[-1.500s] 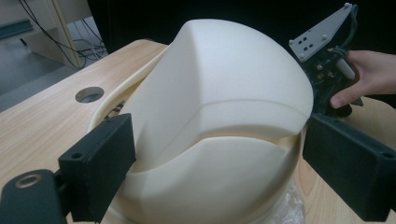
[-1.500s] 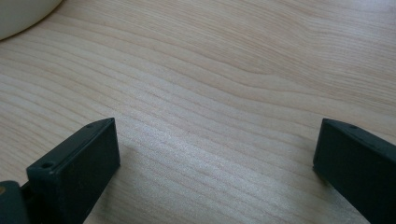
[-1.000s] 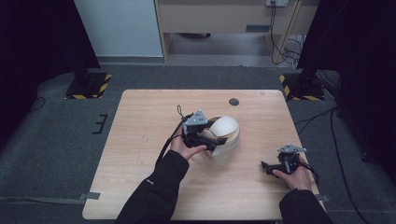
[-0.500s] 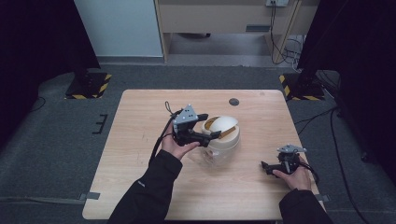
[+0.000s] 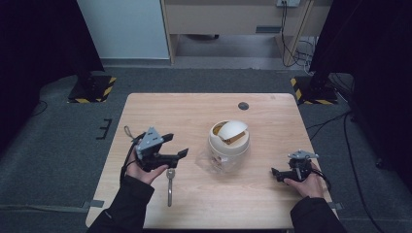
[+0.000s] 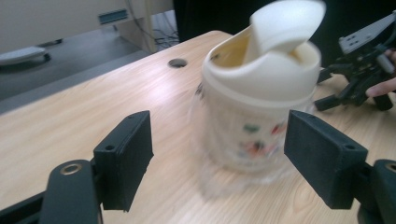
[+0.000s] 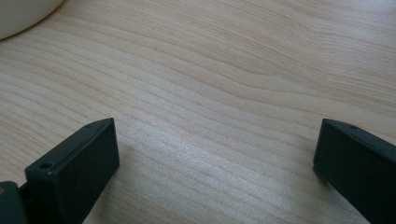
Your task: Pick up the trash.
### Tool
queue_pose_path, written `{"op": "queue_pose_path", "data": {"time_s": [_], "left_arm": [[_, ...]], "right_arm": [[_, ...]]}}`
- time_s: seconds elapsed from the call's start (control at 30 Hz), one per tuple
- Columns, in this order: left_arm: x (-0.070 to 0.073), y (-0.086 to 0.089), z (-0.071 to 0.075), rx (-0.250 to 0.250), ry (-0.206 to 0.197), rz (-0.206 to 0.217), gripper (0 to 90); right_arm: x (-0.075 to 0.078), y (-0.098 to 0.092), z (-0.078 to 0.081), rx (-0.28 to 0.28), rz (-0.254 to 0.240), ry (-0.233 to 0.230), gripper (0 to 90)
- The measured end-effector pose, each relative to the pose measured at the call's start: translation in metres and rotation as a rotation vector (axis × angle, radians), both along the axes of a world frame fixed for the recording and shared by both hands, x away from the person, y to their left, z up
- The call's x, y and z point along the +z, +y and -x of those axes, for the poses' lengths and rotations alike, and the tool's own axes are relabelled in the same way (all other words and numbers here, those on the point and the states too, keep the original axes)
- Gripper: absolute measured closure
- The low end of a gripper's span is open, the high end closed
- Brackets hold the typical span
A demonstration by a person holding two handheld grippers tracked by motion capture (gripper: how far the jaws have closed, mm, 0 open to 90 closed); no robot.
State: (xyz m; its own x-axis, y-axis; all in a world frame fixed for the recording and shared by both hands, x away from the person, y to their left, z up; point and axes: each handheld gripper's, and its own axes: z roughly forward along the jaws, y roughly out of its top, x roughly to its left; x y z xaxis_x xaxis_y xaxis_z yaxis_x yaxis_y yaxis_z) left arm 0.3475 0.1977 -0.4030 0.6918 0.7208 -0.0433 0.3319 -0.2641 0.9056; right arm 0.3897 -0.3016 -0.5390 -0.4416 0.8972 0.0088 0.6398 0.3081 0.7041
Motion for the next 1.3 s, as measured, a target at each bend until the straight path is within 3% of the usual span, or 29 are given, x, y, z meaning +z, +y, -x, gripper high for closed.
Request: {"op": "queue_pose_path", "data": {"time_s": [0.2, 0.4, 0.53, 0.73, 0.83, 0.93, 1.07, 1.3], "left_arm": [[-0.043, 0.02, 0.021, 0.09, 0.106, -0.017, 24.1], [-0.074, 0.017, 0.026, 0.146, 0.202, -0.135, 26.5], [-0.092, 0.012, 0.025, 0.173, 0.291, -0.18, 28.8], [-0.108, 0.004, 0.022, 0.185, 0.366, -0.264, 32.5], [-0.112, -0.001, 0.021, 0.177, 0.381, -0.301, 35.6], [-0.113, -0.004, 0.02, 0.182, 0.368, -0.33, 39.5], [-0.113, -0.002, 0.019, 0.188, 0.351, -0.322, 49.3], [-0.113, 0.004, 0.015, 0.195, 0.34, -0.306, 74.5]], "right_arm": [[0.0, 0.0, 0.0, 0.004, 0.0, -0.001, 0.6], [0.0, 0.002, 0.001, 0.003, -0.003, -0.002, 1.2], [0.0, 0.002, 0.001, 0.004, -0.003, -0.003, 1.2], [0.0, 0.003, 0.002, 0.005, -0.002, -0.004, 1.2], [0.0, 0.003, 0.001, 0.005, -0.001, -0.005, 1.2], [0.0, 0.003, 0.002, 0.006, -0.002, -0.003, 1.2], [0.0, 0.003, 0.002, 0.008, 0.0, -0.003, 1.2], [0.0, 0.004, 0.002, 0.004, -0.003, -0.004, 1.9]]}}
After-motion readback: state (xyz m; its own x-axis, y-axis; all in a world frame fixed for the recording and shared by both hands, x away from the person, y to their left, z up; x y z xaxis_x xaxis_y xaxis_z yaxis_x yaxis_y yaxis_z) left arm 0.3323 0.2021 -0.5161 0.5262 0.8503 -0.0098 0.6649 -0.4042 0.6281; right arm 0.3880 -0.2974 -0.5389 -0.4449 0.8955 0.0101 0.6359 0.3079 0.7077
